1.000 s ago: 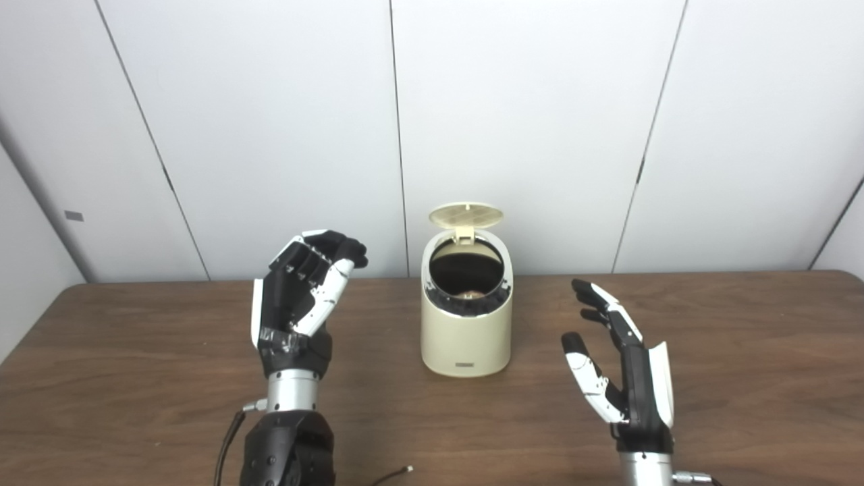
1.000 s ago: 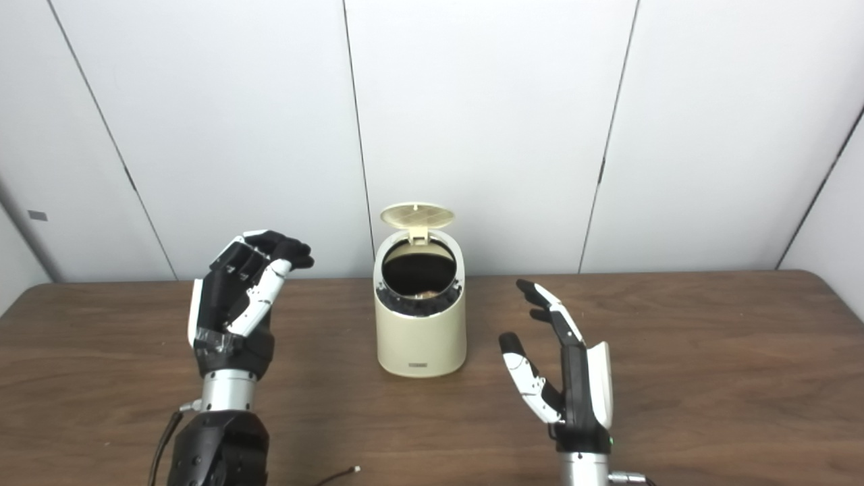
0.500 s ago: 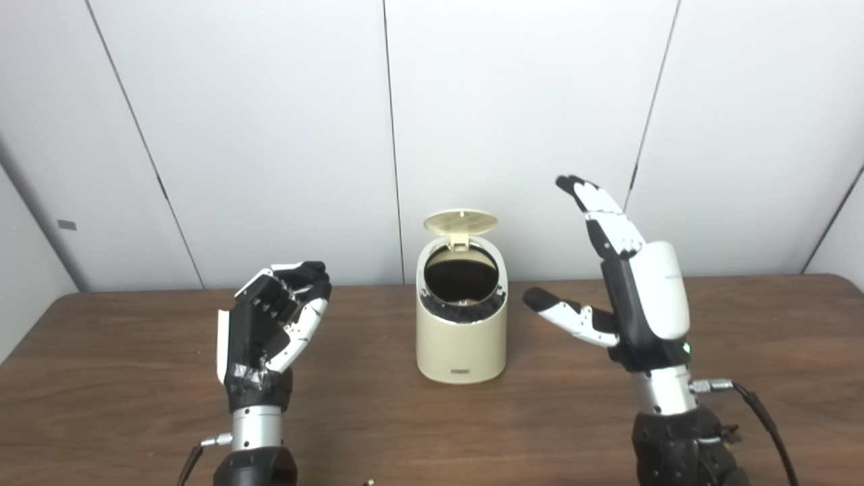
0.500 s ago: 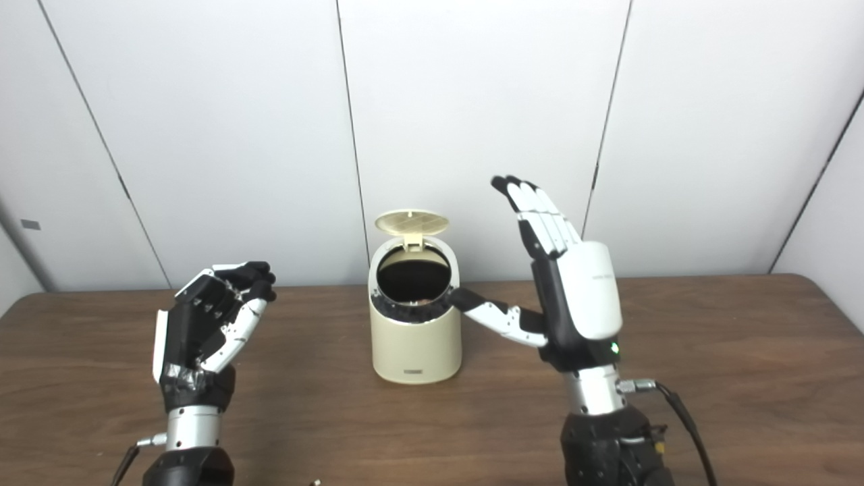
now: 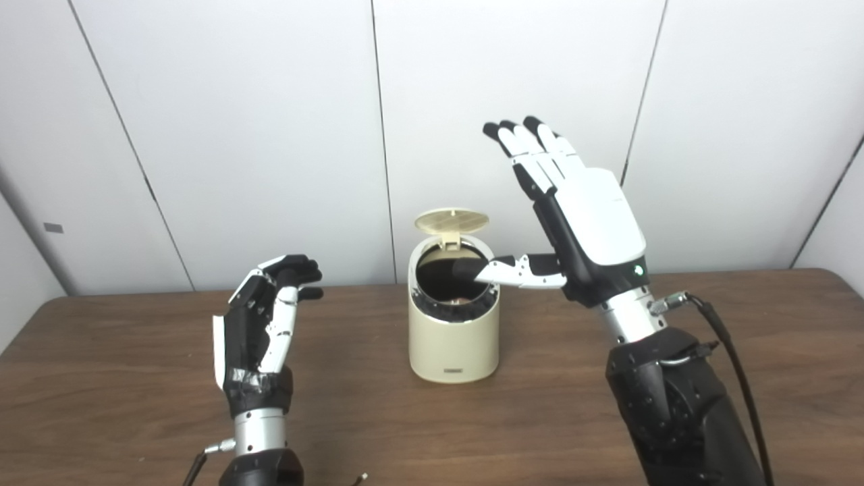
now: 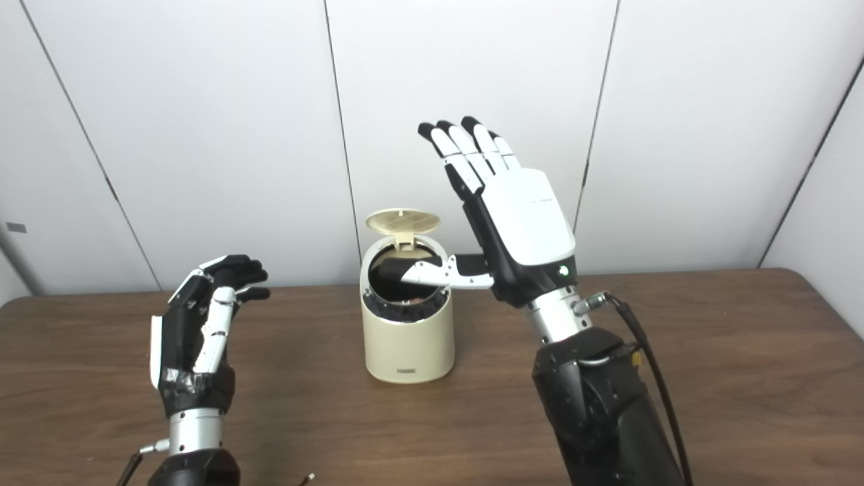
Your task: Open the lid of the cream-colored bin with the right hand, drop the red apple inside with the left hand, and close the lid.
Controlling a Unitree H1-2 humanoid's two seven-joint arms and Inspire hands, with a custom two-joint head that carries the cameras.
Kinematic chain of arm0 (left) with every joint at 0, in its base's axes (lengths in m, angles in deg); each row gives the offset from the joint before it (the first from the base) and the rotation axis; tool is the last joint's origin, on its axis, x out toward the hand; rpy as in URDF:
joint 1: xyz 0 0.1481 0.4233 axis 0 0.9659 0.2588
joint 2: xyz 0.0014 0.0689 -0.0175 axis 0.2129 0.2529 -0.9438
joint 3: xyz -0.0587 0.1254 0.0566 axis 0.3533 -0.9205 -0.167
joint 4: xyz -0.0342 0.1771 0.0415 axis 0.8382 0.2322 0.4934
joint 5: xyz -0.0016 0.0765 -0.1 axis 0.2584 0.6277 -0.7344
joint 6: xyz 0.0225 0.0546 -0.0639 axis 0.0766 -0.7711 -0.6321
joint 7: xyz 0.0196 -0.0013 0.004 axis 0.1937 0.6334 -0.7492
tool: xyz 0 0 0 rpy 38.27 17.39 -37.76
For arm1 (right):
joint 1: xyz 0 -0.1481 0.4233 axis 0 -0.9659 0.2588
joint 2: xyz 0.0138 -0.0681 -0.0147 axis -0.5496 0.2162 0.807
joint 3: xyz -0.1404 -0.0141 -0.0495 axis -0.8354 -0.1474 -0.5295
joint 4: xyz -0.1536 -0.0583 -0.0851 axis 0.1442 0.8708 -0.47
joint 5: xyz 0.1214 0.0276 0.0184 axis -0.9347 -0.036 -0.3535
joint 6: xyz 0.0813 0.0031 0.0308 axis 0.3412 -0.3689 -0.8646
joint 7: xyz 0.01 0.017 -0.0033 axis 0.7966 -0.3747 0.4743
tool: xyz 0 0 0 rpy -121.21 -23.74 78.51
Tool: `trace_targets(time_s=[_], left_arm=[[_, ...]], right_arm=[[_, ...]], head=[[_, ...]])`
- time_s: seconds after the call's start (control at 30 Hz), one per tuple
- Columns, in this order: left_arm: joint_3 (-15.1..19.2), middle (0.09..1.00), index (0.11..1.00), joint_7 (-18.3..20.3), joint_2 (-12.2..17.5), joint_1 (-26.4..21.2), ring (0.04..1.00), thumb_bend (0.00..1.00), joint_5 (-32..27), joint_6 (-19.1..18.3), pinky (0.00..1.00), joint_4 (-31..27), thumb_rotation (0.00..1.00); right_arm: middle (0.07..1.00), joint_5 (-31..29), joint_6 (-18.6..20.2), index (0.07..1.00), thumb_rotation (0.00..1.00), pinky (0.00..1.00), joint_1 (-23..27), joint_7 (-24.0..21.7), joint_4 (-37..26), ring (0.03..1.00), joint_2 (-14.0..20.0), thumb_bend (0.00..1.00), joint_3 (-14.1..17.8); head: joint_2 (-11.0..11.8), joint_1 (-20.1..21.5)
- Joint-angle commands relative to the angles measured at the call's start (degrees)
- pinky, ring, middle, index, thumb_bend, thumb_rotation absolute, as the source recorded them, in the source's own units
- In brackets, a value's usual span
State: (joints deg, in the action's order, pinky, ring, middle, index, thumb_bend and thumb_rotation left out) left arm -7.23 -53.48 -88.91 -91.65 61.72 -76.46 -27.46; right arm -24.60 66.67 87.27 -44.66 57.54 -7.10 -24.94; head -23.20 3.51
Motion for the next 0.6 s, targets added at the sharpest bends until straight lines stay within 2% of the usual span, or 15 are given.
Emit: trace_targets(time_s=[0.0, 0.07, 0.23, 0.37, 0.57], left_arm=[[0.2, 0.645, 0.624, -0.4, 0.3, -1.3, 0.647, 0.3, 1.0, 0.3, 0.57, -1.3, 0.8], [0.4, 0.646, 0.624, -0.5, 0.4, -1.4, 0.646, 0.3, 0.9, 0.2, 0.57, -1.3, 0.78], [0.7, 0.642, 0.617, -0.4, 0.7, -1.6, 0.642, 0.29, 0.6, -0.4, 0.56, -1.3, 0.75], [0.6, 0.645, 0.615, 0.0, 0.8, -1.6, 0.646, 0.29, 0.0, -0.7, 0.56, -1.4, 0.77], [0.5, 0.647, 0.618, 0.0, 0.9, -1.6, 0.649, 0.3, 0.2, -1.0, 0.57, -1.3, 0.77]], right_arm=[[0.933, 0.8, 0.8, 0.917, 0.97, 0.93, 3.9, -0.8, 0.3, 0.977, 0.1, 0.72, -0.3], [0.914, 0.9, 1.4, 0.893, 0.94, 0.94, 5.2, -1.5, 2.7, 0.968, 0.0, 0.72, -0.9], [0.851, 2.1, 2.5, 0.832, 0.91, 0.85, 8.2, -2.1, 8.2, 0.897, 0.4, 0.72, -2.4], [0.832, 3.1, 4.4, 0.814, 0.92, 0.89, 9.8, -4.0, 10.4, 0.9, 0.2, 0.7, -3.8], [0.815, 3.3, 6.0, 0.794, 0.91, 0.86, 11.2, -4.4, 13.0, 0.876, 0.0, 0.72, -5.2]], head=[[0.0, 0.1], [0.0, 0.2], [0.1, 0.4], [0.2, 0.4], [0.4, 0.5]])
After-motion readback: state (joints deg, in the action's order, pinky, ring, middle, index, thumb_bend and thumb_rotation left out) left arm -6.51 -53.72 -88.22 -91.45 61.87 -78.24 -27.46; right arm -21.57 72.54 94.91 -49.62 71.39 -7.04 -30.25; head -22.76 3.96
